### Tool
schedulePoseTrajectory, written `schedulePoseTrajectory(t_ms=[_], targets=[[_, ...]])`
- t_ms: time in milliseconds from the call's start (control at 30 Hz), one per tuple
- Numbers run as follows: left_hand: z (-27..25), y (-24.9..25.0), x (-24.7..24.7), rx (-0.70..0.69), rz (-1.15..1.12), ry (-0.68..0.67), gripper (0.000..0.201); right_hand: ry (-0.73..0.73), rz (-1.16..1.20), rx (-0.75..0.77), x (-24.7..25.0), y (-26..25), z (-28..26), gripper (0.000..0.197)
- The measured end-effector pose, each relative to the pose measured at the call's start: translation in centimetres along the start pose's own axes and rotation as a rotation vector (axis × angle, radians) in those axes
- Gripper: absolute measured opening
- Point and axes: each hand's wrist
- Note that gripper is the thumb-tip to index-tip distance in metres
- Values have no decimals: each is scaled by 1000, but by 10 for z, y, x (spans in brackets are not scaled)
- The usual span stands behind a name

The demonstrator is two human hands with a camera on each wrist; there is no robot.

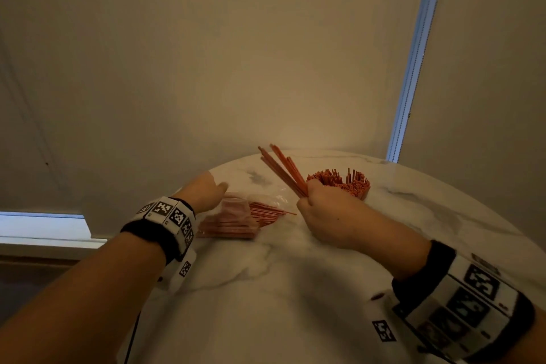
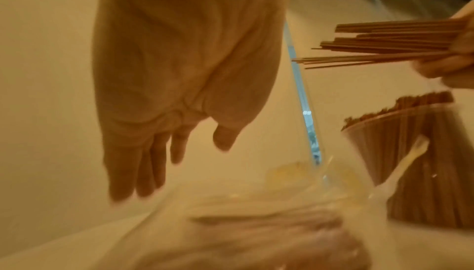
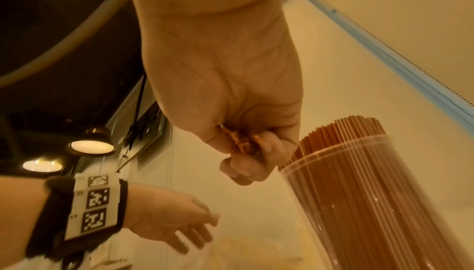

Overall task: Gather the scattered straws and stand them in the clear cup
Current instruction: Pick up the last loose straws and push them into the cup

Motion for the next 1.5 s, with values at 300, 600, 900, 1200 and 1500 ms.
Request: schedulePoseTrajectory(t_ms=[300,600,900,1200,1500], targets=[[-19,121,55,-239,-1565,174,56,332,56,-10,24,9,25,10],[-8,163,13,-298,-1468,268,41,465,-206,-53,59,44,55,37],[21,148,-1,-573,-878,454,38,439,-62,13,48,51,72,31],[16,158,-13,-669,-719,372,42,446,-82,-11,40,57,77,23],[24,147,-8,-520,-1018,594,41,550,348,81,63,67,64,50]])
Point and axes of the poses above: each hand's wrist, its own z-axis towards the middle knuckle, its own x-axis out of the back of the hand, y = z × x, and after that the axes turned 14 degrees about -x, right-handed
